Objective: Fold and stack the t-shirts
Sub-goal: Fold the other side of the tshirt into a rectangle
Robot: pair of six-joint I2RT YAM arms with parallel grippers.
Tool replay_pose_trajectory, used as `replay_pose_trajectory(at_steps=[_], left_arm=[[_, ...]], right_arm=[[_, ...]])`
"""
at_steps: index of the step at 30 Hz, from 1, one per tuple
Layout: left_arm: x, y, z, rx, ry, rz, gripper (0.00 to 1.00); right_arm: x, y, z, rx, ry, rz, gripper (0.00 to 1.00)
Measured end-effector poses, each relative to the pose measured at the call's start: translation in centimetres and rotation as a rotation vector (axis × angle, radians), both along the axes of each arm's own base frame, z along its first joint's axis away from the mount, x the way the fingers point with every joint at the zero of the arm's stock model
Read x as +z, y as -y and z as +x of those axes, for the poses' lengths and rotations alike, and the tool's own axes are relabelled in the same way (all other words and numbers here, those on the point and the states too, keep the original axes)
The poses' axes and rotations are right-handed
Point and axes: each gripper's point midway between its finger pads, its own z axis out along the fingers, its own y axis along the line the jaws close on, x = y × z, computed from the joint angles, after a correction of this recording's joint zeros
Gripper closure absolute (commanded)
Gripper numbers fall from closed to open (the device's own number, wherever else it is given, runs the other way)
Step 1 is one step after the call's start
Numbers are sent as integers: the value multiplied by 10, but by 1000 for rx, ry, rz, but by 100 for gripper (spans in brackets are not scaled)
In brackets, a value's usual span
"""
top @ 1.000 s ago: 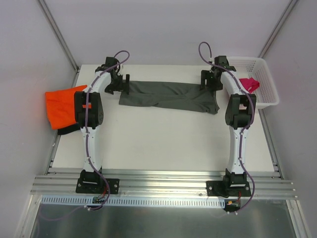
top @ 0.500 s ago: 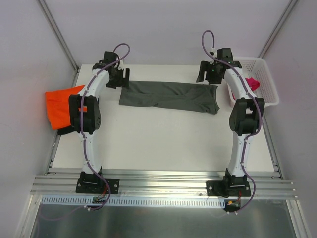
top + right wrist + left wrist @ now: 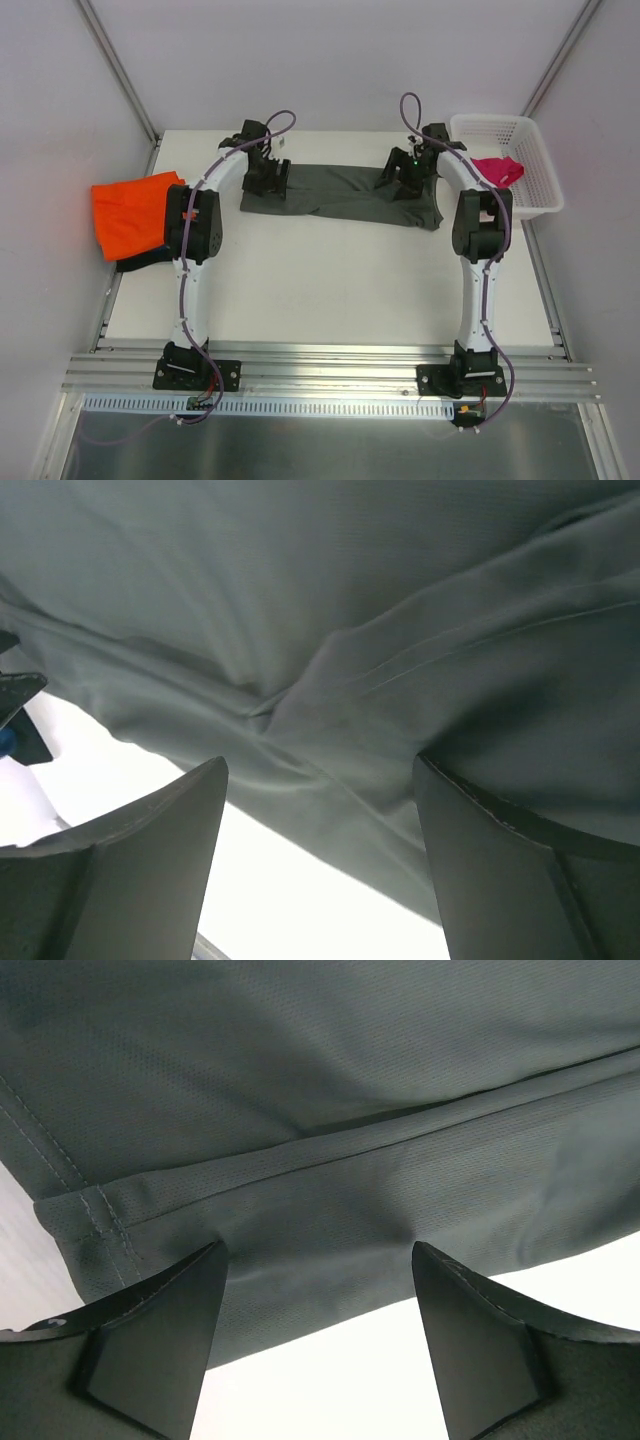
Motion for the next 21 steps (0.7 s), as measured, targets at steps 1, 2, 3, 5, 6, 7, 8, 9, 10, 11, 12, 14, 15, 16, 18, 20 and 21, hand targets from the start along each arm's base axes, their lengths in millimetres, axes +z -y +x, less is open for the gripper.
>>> replay_pose_trajectory(at_steps=[1, 2, 3, 5, 6, 7, 8, 9, 10, 11, 12, 14, 15, 16, 18, 20, 21], left_arm=[[-2, 0, -1, -1, -8, 2, 25], [-4, -1, -3, -2, -13, 3, 25], [-5, -1, -4, -3, -17, 3, 24], [-8, 0, -7, -7, -29, -2, 24], [-12, 0, -11, -11, -42, -6, 25], [-15, 0, -15, -14, -56, -8, 25], [-14, 1, -16, -16, -54, -11, 25], [-13, 2, -18, -20, -57, -22, 25], [-14, 3, -23, -23, -67, -28, 25], [-14, 3, -28, -27, -79, -34, 25], [-13, 4, -34, -30, -91, -42, 25], [-14, 4, -45, -30, -114, -52, 26], [-13, 4, -51, -32, -125, -58, 25], [-13, 4, -57, -33, -136, -64, 25], [-13, 4, -70, -37, -157, -73, 26], [-13, 5, -84, -36, -184, -86, 26], [-13, 5, -93, -35, -201, -91, 26]], right_arm=[[-4, 1, 0, -8, -14, 7, 21], [-10, 3, 0, -20, -35, 15, 21], [-12, 4, -1, -28, -46, 25, 21], [-12, 7, 1, -42, -53, 44, 21], [-11, 7, 2, -46, -53, 48, 21], [-11, 8, 2, -51, -54, 52, 21], [-11, 9, 3, -55, -55, 54, 21], [-11, 9, 2, -57, -58, 56, 21], [-12, 9, 1, -56, -61, 60, 21], [-14, 8, 0, -54, -66, 66, 21], [-14, 7, -1, -53, -70, 75, 21], [-14, 7, -8, -49, -74, 87, 21], [-14, 7, -14, -47, -87, 91, 21], [-14, 7, -21, -46, -98, 95, 21], [-15, 7, -36, -44, -127, 99, 21], [-15, 8, -54, -43, -163, 102, 21], [-16, 8, -62, -43, -181, 102, 21]])
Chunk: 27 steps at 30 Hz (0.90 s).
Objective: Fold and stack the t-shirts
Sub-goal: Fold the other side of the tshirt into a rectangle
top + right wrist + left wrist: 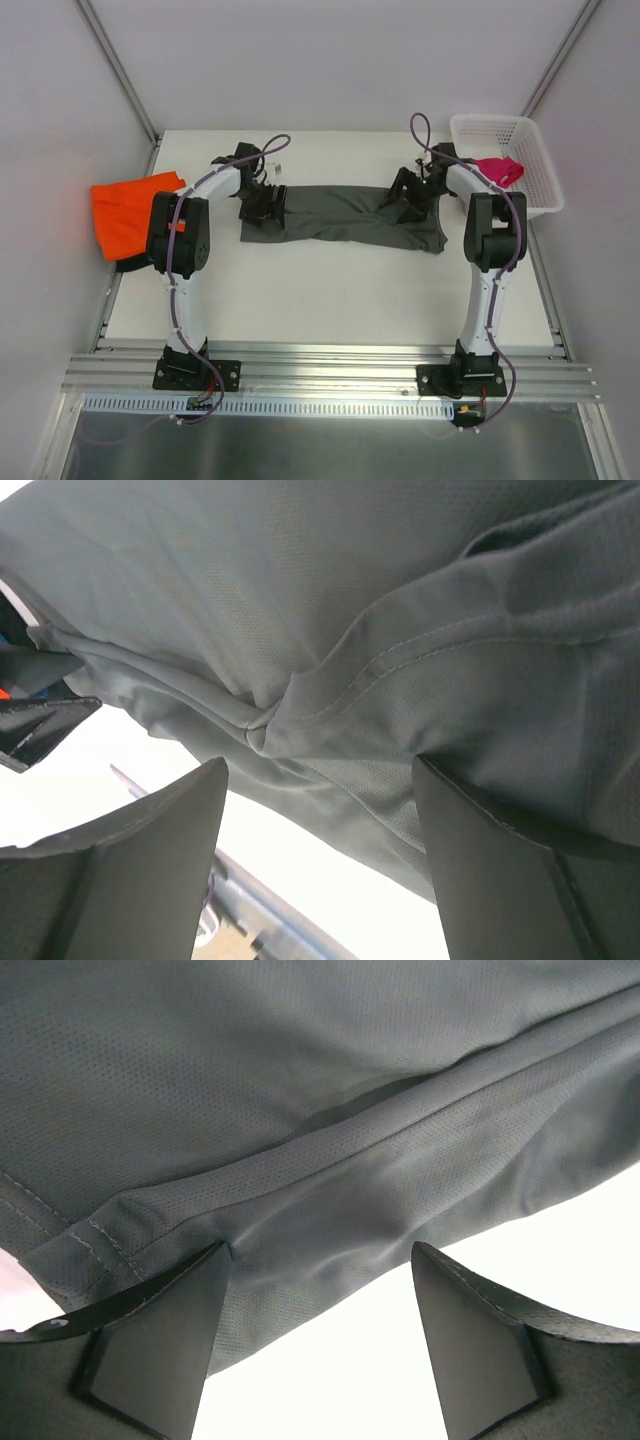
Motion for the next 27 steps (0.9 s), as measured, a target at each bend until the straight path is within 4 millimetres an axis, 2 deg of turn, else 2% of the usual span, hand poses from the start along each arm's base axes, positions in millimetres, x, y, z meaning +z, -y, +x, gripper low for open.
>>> replay_pose_trajectory(at_steps=[4, 9, 13, 17, 21, 25, 27], left_arm=[[0, 2, -42, -4, -67, -15, 26], [2, 2, -105, -21, -168, -17, 25], [9, -2, -136, -26, -191, -13, 24], [20, -5, -144, -25, -167, -18, 25], [33, -5, -141, -25, -130, -23, 23], [54, -2, -117, -28, -46, -23, 23], [67, 0, -100, -29, 4, -21, 22]], right_arm=[[-1, 3, -32, 5, -71, -13, 21], [4, 9, -62, 8, -117, -43, 21], [15, 13, -79, 16, -112, -63, 21], [22, 15, -78, 20, -83, -71, 21], [30, 15, -67, 23, -48, -81, 21], [46, 8, -51, 37, 25, -86, 20], [48, 2, -51, 53, 41, -88, 20]])
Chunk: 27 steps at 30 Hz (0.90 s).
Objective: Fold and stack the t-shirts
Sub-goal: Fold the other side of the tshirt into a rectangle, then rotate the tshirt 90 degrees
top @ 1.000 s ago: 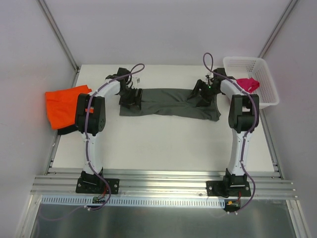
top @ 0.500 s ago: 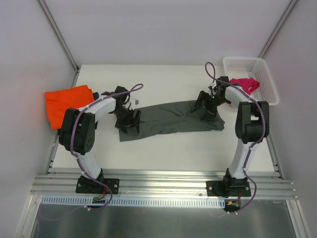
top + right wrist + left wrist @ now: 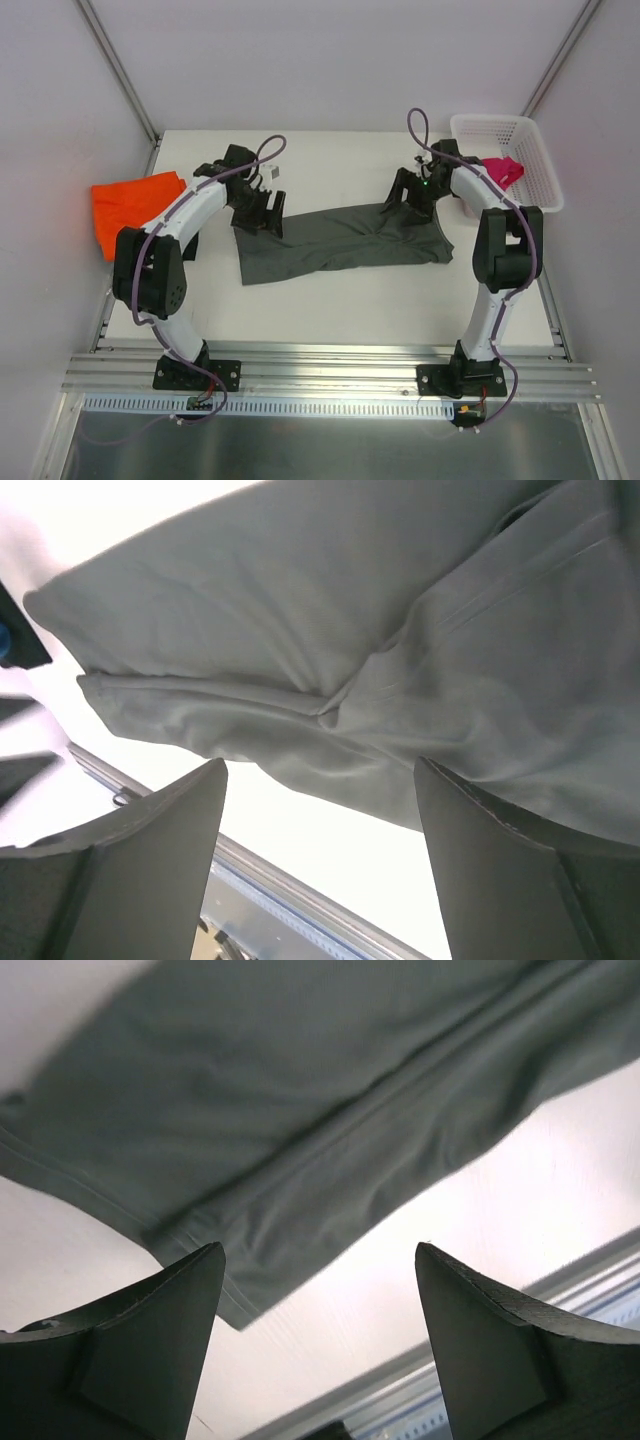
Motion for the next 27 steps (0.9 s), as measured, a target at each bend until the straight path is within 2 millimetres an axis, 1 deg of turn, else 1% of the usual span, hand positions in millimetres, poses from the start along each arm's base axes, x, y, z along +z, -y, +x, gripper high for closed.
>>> replay_pose_trajectory(at_steps=[3, 5, 8, 10, 12, 15, 18, 24, 27], left_arm=[[14, 2, 34, -4, 78, 6, 22], [17, 3, 54, -1, 103, 8, 22], [8, -2, 84, 11, 120, 26, 22], [-2, -5, 97, 21, 115, 40, 22], [-11, -9, 106, 29, 105, 53, 22], [-23, -14, 114, 36, 90, 73, 22], [-31, -15, 114, 33, 75, 80, 22], [-32, -16, 113, 31, 69, 81, 22], [-35, -16, 110, 31, 59, 82, 22]], right_arm=[[-2, -7, -12, 22, -8, -6, 20], [-6, -9, -24, 33, -27, -12, 20], [-12, -7, -37, 41, -56, -28, 20], [-15, -5, -40, 42, -65, -38, 20], [-16, -3, -40, 44, -65, -45, 20], [-15, 0, -39, 42, -60, -50, 20], [-16, 7, -37, 30, -57, -55, 20], [-21, 27, -34, -17, -68, -68, 20], [-23, 34, -32, -32, -69, -71, 20]])
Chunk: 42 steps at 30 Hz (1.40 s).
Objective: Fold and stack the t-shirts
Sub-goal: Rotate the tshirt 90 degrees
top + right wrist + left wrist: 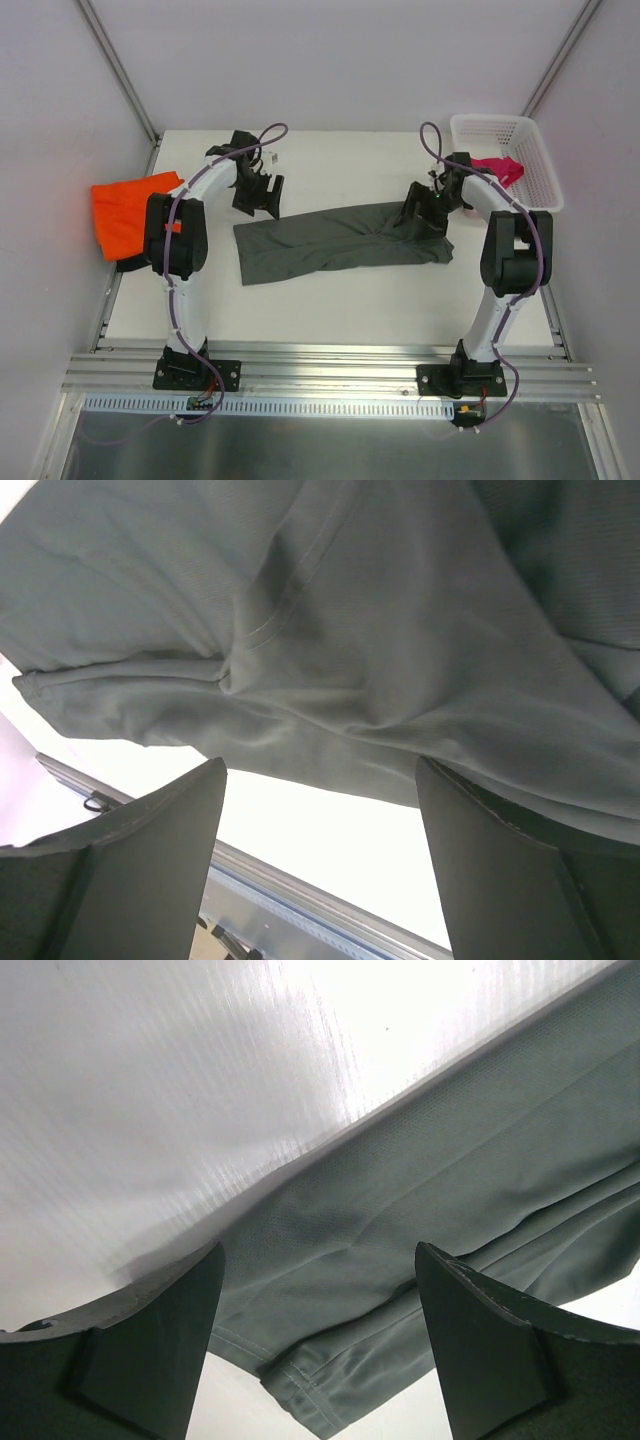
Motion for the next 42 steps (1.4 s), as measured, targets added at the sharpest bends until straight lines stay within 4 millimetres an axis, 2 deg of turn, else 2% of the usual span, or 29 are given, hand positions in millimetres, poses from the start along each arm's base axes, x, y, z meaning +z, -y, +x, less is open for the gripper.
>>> replay_pose_trajectory(at_steps=[5, 11, 16, 23, 29, 33, 38, 42], left_arm=[[-11, -3, -11, 5, -41, 3, 22], [-28, -6, -34, 14, -124, 10, 22], [-35, -6, -45, 19, -160, 7, 22], [-36, -10, -61, 22, -184, 10, 22], [-36, -12, -83, 20, -213, 10, 22], [-33, -12, -99, 12, -227, 12, 22], [-31, -3, -116, -25, -236, 11, 22], [-32, 8, -134, -57, -263, 9, 22]], right_arm=[[-12, 3, 5, -6, -25, -4, 20], [-28, 5, 16, -5, -49, -17, 19], [-32, 6, 18, -5, -54, -25, 19], [-32, 5, 35, -5, -41, -24, 19], [-30, 1, 72, -22, -5, -1, 19], [-27, -5, 105, -37, 45, 19, 19], [-23, -17, 148, -50, 131, 37, 19], [-22, -34, 171, -49, 182, 60, 19]])
